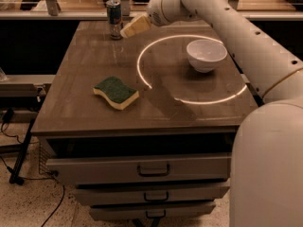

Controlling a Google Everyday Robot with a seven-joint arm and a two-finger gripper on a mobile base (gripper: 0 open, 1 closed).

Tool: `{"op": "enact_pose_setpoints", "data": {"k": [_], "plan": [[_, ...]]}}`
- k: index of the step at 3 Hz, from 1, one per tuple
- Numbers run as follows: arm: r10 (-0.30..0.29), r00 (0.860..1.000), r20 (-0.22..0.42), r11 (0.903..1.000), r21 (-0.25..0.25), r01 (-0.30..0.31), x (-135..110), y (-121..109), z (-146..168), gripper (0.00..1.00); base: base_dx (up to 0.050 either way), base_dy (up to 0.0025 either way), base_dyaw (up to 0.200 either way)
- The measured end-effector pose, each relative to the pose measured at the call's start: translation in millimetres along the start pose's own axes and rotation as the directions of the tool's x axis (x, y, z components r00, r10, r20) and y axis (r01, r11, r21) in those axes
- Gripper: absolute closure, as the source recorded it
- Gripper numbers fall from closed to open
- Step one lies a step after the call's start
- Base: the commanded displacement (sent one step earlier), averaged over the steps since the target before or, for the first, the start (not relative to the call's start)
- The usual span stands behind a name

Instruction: Place redbull can into white bowl

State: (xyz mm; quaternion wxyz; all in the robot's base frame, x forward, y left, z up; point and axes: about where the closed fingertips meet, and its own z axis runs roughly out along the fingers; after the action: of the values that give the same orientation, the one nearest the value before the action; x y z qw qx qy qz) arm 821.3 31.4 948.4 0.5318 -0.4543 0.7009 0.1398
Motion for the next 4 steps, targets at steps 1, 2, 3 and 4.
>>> {"op": "enact_pose_setpoints", "data": {"k": [1, 2, 3, 4], "plan": [[0.000, 1.000, 0.000, 1.0000, 0.000, 0.000, 0.0, 0.0, 0.0, 0.00, 0.000, 0.00000, 0.000], [0.022, 0.999, 0.045, 0.9997, -0.015, -0.021, -4.5, -3.7, 32.3, 0.00, 0.000, 0.00000, 0.000], [0.039, 0.995, 0.095, 0.9992, -0.007, -0.039, -13.7, -17.6, 58.2, 0.00, 0.000, 0.00000, 0.000], [0.042, 0.993, 0.110, 0.9984, 0.034, -0.046, -16.4, -32.3, 81.2, 0.00, 0.000, 0.00000, 0.000]]}}
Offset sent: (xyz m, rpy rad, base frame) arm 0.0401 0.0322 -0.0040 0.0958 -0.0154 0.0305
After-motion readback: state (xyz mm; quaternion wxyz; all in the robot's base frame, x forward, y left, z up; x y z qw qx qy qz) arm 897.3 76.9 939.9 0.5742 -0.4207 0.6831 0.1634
